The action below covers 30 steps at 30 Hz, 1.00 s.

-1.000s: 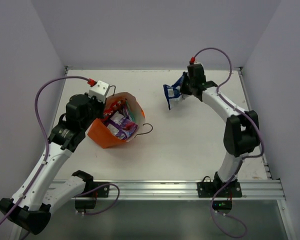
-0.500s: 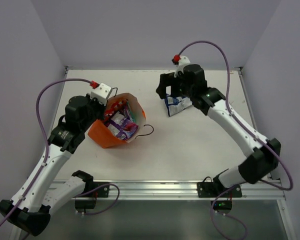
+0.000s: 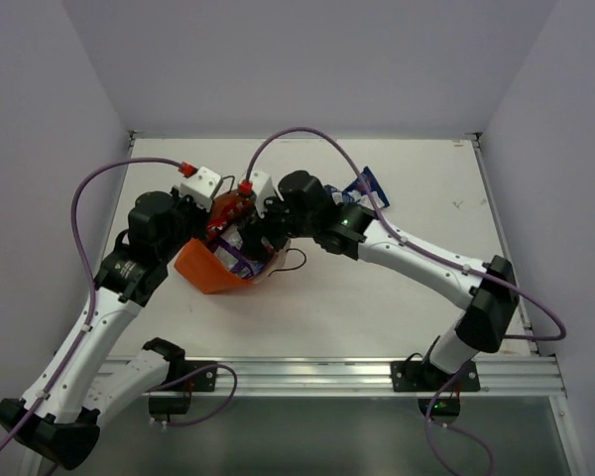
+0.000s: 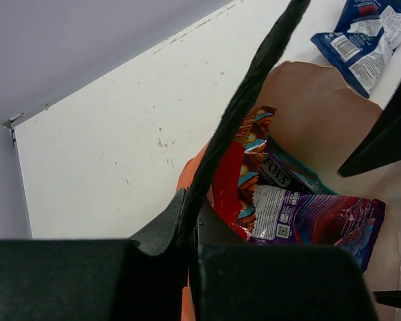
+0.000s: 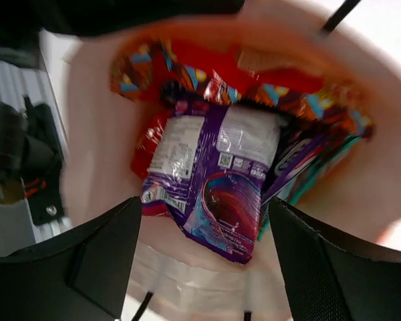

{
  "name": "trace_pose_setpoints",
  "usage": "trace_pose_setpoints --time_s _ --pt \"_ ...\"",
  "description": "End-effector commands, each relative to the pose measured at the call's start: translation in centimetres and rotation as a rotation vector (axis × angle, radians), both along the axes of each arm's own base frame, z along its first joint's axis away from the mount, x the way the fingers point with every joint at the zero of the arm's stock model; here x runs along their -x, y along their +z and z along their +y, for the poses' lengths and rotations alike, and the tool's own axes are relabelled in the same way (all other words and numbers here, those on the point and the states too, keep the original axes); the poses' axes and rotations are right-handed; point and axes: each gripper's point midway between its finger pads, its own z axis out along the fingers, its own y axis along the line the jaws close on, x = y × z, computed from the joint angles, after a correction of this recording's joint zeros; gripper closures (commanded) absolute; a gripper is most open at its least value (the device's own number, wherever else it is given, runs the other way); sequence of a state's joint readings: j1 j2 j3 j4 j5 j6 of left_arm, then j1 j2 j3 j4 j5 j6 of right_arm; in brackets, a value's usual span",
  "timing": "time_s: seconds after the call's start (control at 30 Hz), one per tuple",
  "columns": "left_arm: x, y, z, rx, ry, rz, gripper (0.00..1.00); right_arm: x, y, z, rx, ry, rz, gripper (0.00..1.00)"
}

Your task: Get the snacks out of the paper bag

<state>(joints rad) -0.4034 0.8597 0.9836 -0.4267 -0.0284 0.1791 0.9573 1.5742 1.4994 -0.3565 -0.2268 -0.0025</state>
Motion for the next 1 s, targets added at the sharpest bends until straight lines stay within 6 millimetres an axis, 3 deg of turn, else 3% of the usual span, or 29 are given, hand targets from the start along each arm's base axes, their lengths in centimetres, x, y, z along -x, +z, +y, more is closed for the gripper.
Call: trace_pose_setpoints --time_s 0.0,0.13,0.3,0.4,0.53,0.67,0.73,0.87,0.97 --pt "-0.1 5.5 -1.2 0.099 -0.05 -0.175 1.0 -0.3 -1.3 1.2 0.029 0.013 -0.011 0.21" --pt "0.0 5.4 -1.2 0.103 -0.053 -0.168 1.0 -2.5 -5.0 1.9 0.09 -0.066 0.003 0.21" --pt "0.1 5.4 -1.2 0.102 -0.055 -0.167 1.0 -3.9 -8.0 1.8 0.146 -0.138 0.015 0.22" --pt "0.1 5.5 -1.1 0.1 -0.05 -0.17 1.0 -3.8 -10.1 1.9 0.194 -0.145 0.059 0.3" --pt "0.1 5.5 -1.0 0.094 -0.047 -0.169 1.0 -3.0 -10.9 1.4 0.2 -0.134 0.088 0.47" --pt "0.1 5.3 -0.8 0.085 -0.037 -0.166 1.0 -2.5 -9.9 0.6 0.192 -0.142 0.084 0.74" --pt "0.0 5.1 -0.8 0.083 -0.036 -0.164 1.0 -2.4 -8.4 0.5 0.165 -0.144 0.067 0.9" --pt "-0.2 4.8 -0.8 0.076 -0.035 -0.153 1.0 -2.3 -4.0 0.6 0.102 -0.136 0.015 1.0" --pt "-0.2 4.9 -0.8 0.076 -0.035 -0.157 1.0 -1.9 -0.1 0.5 0.035 -0.124 -0.028 1.0"
